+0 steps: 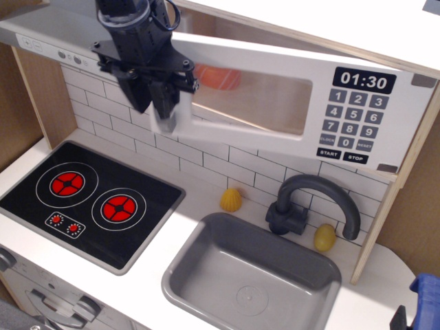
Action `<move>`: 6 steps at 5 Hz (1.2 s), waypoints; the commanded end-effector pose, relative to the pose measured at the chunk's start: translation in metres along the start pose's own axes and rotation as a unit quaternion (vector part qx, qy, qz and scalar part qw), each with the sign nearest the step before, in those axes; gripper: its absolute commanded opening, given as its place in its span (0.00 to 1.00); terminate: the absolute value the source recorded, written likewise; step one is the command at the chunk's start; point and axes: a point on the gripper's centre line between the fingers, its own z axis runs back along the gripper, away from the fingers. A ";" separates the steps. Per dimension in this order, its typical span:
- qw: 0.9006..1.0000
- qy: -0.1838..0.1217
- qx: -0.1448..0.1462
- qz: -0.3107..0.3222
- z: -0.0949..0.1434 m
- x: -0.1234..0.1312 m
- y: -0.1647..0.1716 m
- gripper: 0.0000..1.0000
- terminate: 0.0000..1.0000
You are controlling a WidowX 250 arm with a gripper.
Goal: Open microwave
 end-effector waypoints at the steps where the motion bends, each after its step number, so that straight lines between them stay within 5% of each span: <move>1: 0.994 0.095 -0.036 0.039 0.037 -0.041 0.007 1.00 0.00; 3: 0.988 0.133 -0.017 0.073 0.042 -0.061 0.063 1.00 0.00; 4: 0.987 0.113 -0.007 0.115 0.040 -0.053 0.083 1.00 0.00; 6: 0.976 0.047 0.054 0.205 0.013 0.003 0.086 1.00 0.00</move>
